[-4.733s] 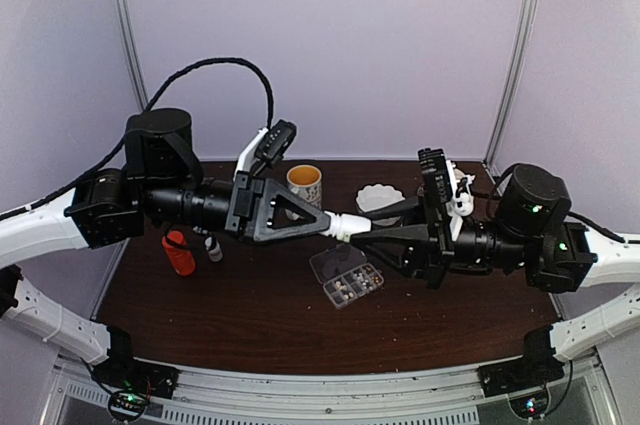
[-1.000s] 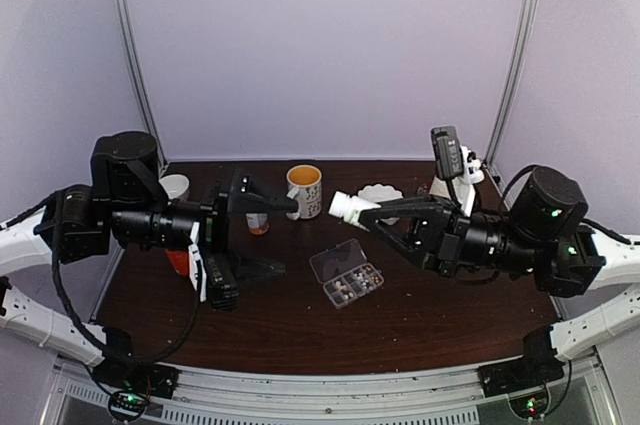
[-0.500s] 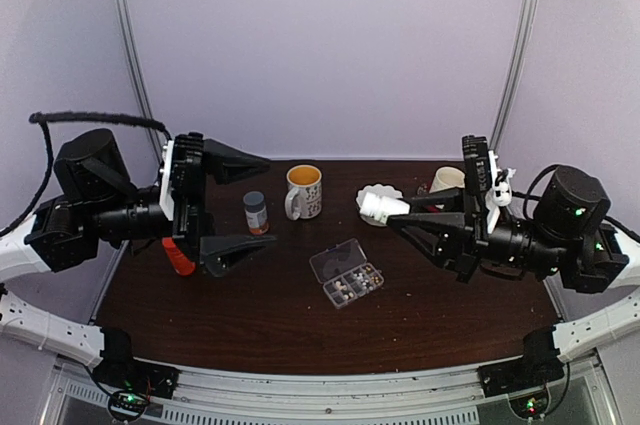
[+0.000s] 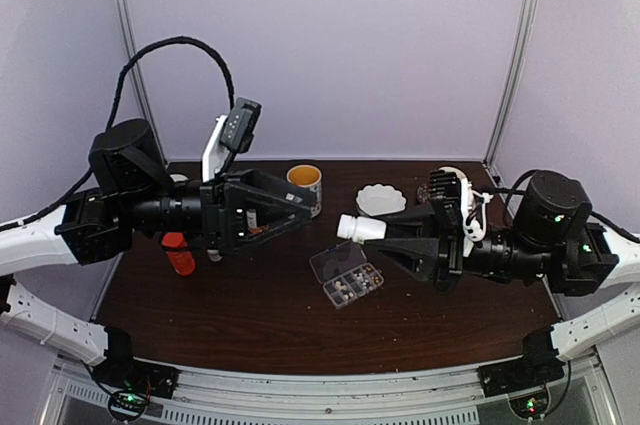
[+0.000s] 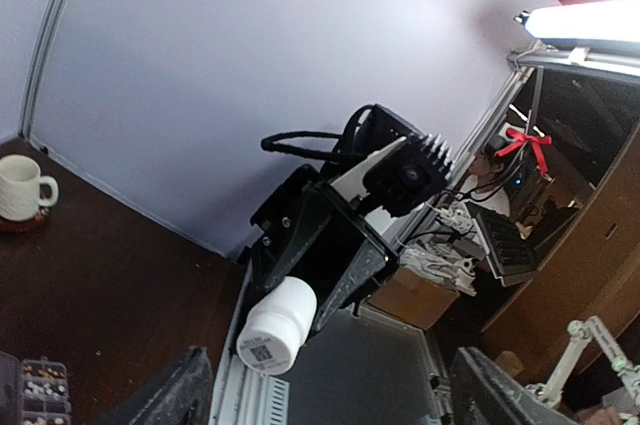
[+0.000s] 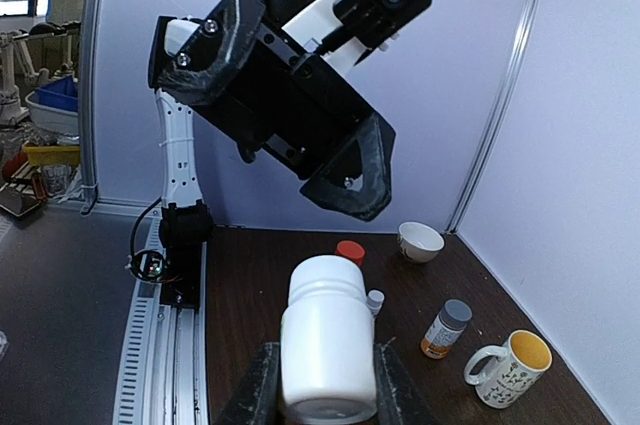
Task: Sort the pills into containers
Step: Screw the lid of the pill bottle onto the pill bottle.
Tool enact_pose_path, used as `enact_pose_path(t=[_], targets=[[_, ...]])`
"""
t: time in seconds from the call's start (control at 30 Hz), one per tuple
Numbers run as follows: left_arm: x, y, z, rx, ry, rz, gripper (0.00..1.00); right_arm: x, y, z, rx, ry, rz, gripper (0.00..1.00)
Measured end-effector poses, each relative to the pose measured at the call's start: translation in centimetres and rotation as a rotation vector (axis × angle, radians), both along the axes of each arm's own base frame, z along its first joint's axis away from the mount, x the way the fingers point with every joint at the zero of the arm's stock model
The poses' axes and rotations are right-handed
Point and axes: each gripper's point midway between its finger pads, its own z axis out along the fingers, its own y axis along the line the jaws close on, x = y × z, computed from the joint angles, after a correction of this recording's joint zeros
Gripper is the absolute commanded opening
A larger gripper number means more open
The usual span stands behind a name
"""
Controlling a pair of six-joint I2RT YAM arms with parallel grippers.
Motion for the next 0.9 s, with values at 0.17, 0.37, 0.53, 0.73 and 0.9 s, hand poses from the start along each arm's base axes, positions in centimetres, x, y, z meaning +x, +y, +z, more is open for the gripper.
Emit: enact_pose_path(t=[0.17, 0.37, 0.53, 0.73, 0.9], targets=[[-0.6, -1.3, -1.3, 0.045, 0.15, -0.072, 0.81, -0.8, 1.3, 0.5, -0.027, -0.053, 0.022, 0.0], [-0.8, -2.0, -2.3, 0.078, 0.236, -0.105, 0.73, -1.2, 1.8, 0.9, -0.033, -0.079, 0.026, 0.0], [-1.2, -2.0, -2.2, 0.077, 0.273, -0.132, 0.59, -0.9, 1.8, 0.8, -0.036, -0.082, 0.006, 0.0], [-1.2, -2.3, -2.3, 0.08, 0.288, -0.144, 0.47, -0.9, 1.8, 0.9, -0.035, -0.083, 0.003, 0.0], [-1.0, -2.4, -2.6, 0.087, 0.295, -0.14, 0.35, -0.8, 1.8, 0.9, -0.035, -0.082, -0.001, 0.0]])
